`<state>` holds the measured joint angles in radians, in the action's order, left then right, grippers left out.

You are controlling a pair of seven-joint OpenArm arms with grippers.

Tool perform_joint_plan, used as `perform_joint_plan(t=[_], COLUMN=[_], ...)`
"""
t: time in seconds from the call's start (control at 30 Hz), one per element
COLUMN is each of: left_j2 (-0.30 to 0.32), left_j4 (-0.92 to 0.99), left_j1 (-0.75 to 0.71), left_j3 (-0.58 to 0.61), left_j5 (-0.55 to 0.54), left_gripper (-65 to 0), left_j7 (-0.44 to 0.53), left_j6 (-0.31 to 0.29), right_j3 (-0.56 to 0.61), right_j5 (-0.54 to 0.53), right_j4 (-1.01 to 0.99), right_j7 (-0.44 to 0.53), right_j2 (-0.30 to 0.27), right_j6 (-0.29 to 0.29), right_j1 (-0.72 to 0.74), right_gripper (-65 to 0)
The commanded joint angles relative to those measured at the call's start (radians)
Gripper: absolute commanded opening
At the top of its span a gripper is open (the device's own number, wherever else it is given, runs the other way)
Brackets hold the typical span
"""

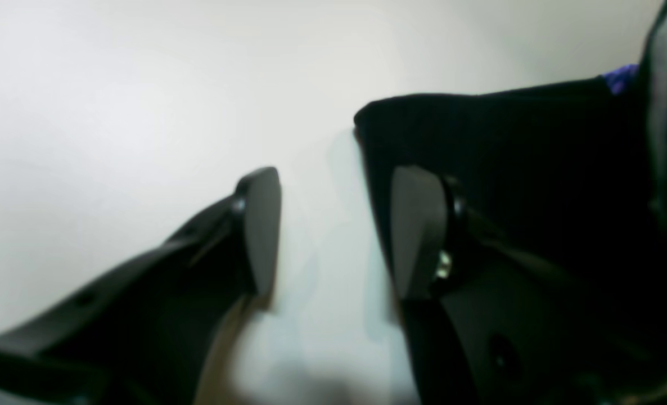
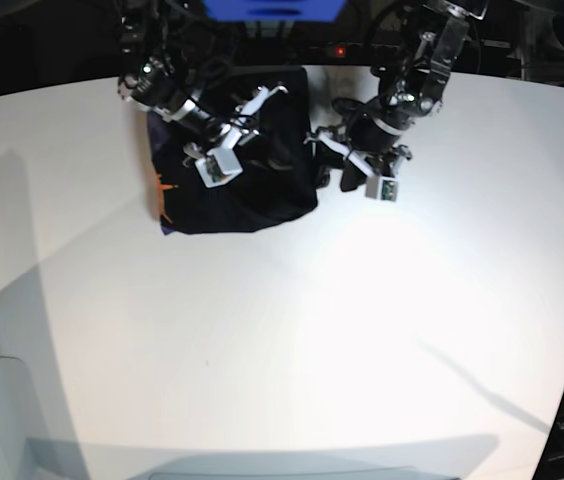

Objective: Fold the T-shirt properly
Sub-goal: 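Move both grippers to the folded shirt's edges and pinch them, then lift the shirt edge with the right gripper and fold it over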

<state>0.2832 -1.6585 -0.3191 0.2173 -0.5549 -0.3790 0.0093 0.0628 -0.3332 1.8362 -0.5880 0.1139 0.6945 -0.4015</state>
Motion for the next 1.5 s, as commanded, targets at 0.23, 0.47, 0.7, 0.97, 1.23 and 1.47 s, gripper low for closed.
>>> perform_joint_plan(t=[0.23,0.47,0.7,0.97,1.23,1.47], left_j2=[0.009,0.011,0.011,0.011,0.011,0.012], left_j4=[-0.165,-0.268,-0.286,-0.286,-0.286,-0.292], left_j1=[-0.119,-0.219,-0.251,-0.263,-0.263,-0.265], left_j3=[-0.163,-0.318,-0.405,-0.464,-0.465,-0.505], left_j5=[-0.004,-0.007,-0.012,-0.014,-0.007,-0.014], left_gripper=[-33.9,-33.9,-33.9,-33.8,-33.8,-33.8], left_j7=[0.010,0.010,0.010,0.010,0.010,0.010], left_j6=[-0.002,-0.004,-0.007,-0.010,-0.012,-0.012], right_j3=[0.007,0.015,0.013,-0.108,-0.096,0.145], right_j5=[-0.024,-0.030,-0.031,-0.027,-0.025,-0.030], right_j4=[-0.069,-0.148,0.073,0.165,0.112,0.041], right_j7=[0.030,-0.008,-0.039,-0.040,-0.042,-0.037], right_j2=[0.005,-0.016,-0.007,-0.050,-0.101,-0.204], right_j6=[0.004,0.004,0.004,0.004,0.004,0.004], right_j1=[0.085,0.118,0.046,0.026,-0.009,-0.023], right_gripper=[-65.0,-46.6,-29.5,-29.3,-29.2,-29.5])
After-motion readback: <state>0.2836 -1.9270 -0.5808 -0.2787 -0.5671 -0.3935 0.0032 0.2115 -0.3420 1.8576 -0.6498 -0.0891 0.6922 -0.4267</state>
